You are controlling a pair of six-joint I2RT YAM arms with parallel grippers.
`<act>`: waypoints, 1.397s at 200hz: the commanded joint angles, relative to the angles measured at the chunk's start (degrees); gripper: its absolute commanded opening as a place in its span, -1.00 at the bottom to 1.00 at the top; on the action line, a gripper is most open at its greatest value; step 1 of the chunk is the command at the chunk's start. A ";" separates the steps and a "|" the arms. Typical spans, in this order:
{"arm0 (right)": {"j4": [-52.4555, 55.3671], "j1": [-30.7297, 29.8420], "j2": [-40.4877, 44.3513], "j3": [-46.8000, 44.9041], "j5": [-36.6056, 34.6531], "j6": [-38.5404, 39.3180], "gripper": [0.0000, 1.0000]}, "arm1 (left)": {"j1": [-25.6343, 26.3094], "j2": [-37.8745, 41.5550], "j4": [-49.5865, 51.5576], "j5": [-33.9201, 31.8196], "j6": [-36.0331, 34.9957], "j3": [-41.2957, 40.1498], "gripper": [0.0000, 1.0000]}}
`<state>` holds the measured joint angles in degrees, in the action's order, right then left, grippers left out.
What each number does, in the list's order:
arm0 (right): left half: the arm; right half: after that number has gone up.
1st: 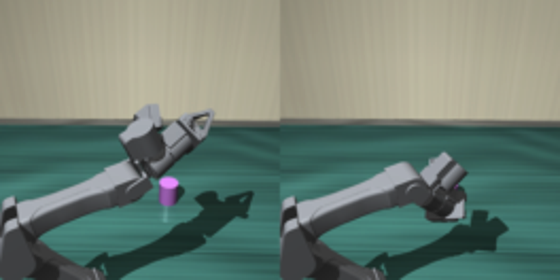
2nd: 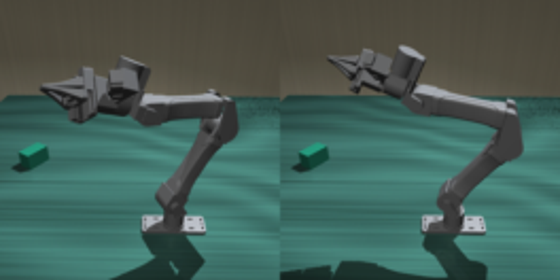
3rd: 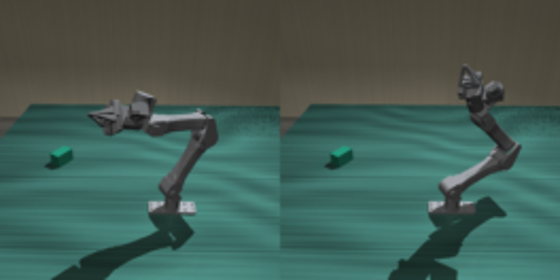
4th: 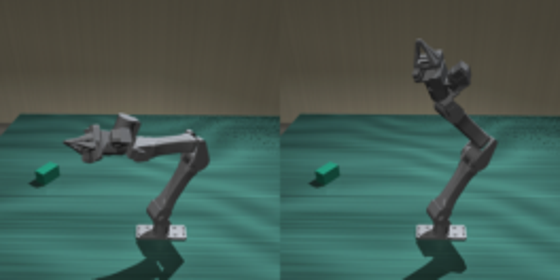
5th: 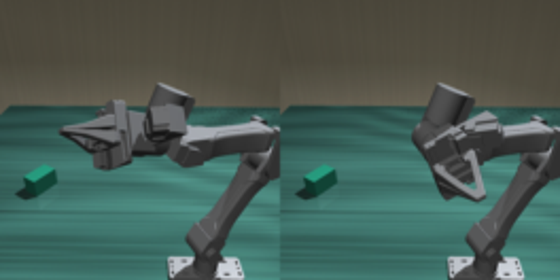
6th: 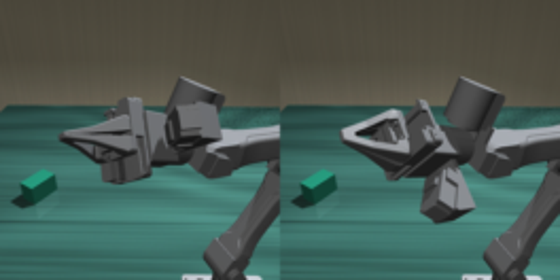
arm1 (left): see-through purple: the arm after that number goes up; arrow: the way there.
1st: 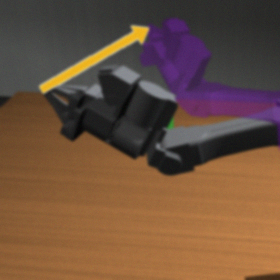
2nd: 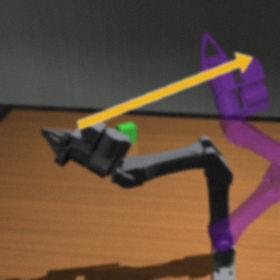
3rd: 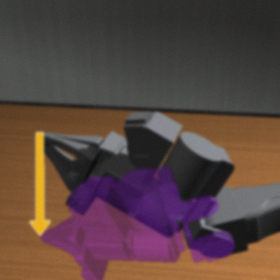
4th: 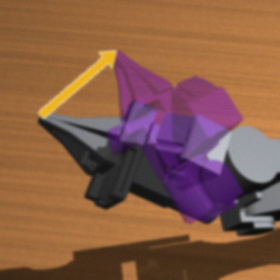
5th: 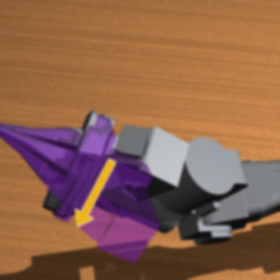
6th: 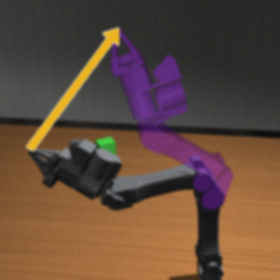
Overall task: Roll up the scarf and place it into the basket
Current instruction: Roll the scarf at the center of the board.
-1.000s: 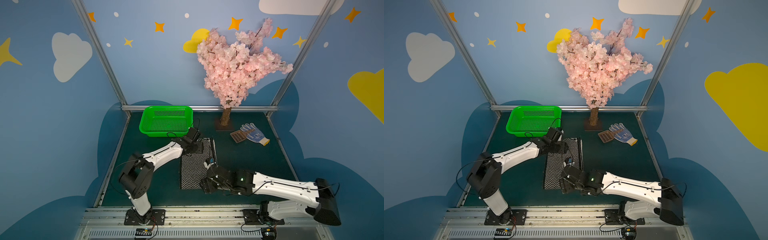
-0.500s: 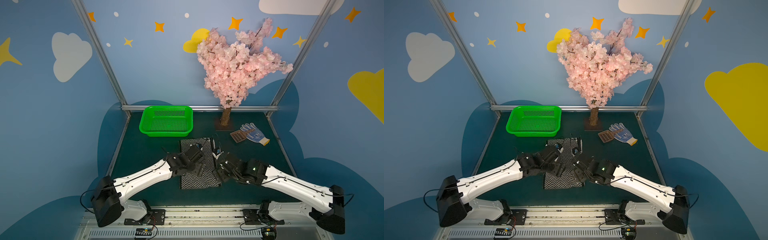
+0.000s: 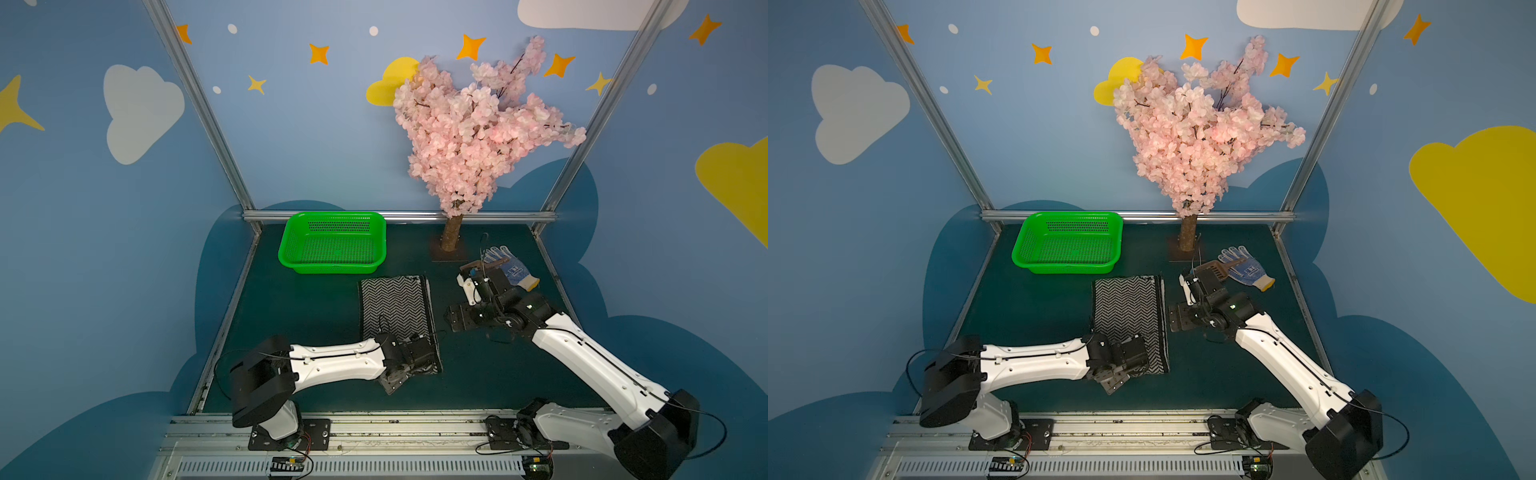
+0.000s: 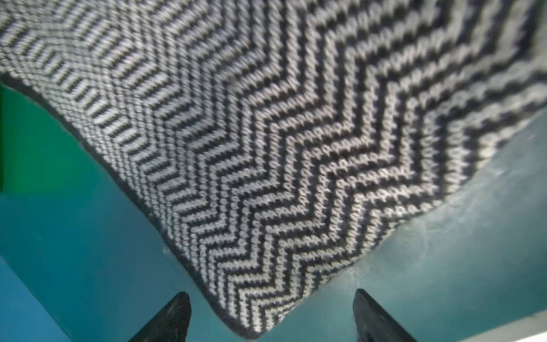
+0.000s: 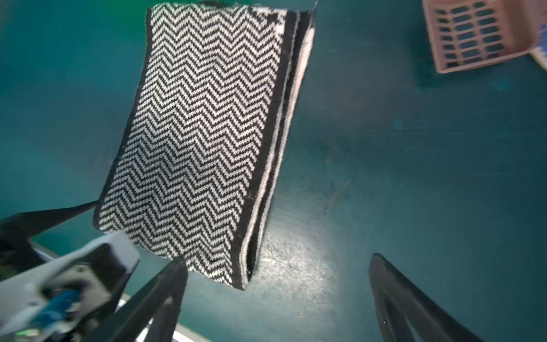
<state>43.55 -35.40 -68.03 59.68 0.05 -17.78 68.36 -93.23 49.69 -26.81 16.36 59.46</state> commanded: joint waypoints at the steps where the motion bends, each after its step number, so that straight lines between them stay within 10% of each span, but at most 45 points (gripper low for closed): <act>1: -0.13 2.63 -0.78 1.13 3.06 -0.50 0.90 | 1.08 -1.37 0.50 0.65 -4.09 0.58 0.69; 125: -2.24 10.80 -0.89 -0.42 13.48 -0.46 0.90 | -0.64 -8.28 -4.92 5.08 -11.84 -0.33 0.57; 177: -1.89 11.27 -1.22 -0.61 13.13 0.82 0.90 | -5.78 -8.76 -4.08 6.33 -12.45 0.57 -0.75; 279: 0.30 -3.37 0.34 -3.24 10.72 5.87 0.90 | -17.08 4.29 0.03 33.13 -23.96 4.52 -0.94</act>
<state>42.30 -33.87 -69.49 57.95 14.61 -13.85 54.50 -93.51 46.63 -4.12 -3.16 61.73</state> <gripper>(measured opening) 0.949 0.058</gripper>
